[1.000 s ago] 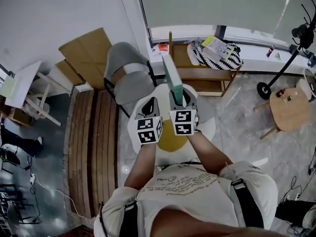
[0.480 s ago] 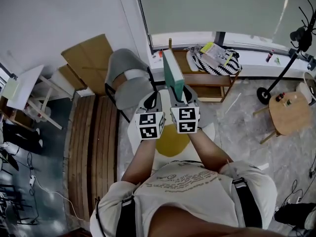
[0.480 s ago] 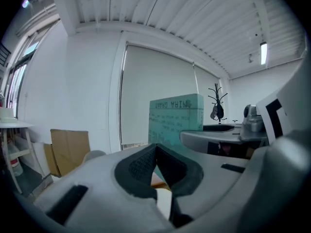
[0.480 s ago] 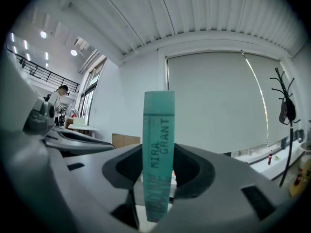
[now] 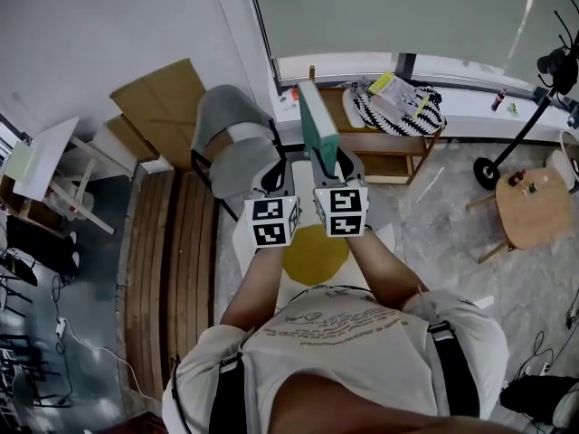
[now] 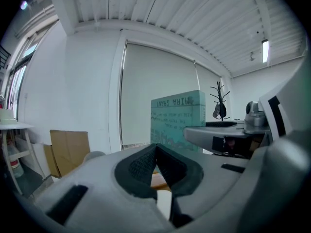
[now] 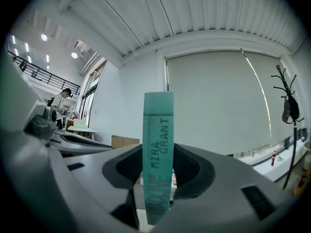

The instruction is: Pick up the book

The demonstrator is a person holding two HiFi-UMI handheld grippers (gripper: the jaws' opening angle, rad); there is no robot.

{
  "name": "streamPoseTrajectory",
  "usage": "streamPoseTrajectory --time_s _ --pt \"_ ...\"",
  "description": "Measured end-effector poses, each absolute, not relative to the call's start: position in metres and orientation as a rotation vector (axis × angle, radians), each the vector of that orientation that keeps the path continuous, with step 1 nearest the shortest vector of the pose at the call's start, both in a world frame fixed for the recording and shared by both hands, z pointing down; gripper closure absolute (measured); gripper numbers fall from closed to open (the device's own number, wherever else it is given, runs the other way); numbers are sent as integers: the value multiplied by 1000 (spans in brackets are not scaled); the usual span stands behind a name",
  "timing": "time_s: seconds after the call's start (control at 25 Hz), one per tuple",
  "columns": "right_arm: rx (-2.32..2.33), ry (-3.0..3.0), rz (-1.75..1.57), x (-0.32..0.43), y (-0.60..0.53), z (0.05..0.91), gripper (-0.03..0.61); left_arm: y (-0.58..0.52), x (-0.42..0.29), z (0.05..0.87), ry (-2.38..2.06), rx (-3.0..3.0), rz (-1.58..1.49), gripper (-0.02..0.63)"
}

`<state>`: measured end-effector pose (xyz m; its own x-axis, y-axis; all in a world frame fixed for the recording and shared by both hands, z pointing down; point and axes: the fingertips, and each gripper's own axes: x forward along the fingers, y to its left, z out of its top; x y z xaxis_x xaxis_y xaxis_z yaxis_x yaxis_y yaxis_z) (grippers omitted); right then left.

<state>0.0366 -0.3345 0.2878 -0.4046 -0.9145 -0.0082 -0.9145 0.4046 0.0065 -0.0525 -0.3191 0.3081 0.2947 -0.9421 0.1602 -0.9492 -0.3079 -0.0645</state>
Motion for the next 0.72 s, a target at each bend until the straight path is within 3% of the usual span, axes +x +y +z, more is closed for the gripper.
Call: streamPoseTrajectory --time_s 0.72 --pt "-1656 2662 5 17 -358 283 397 -344 -67 303 -1844 2486 272 600"
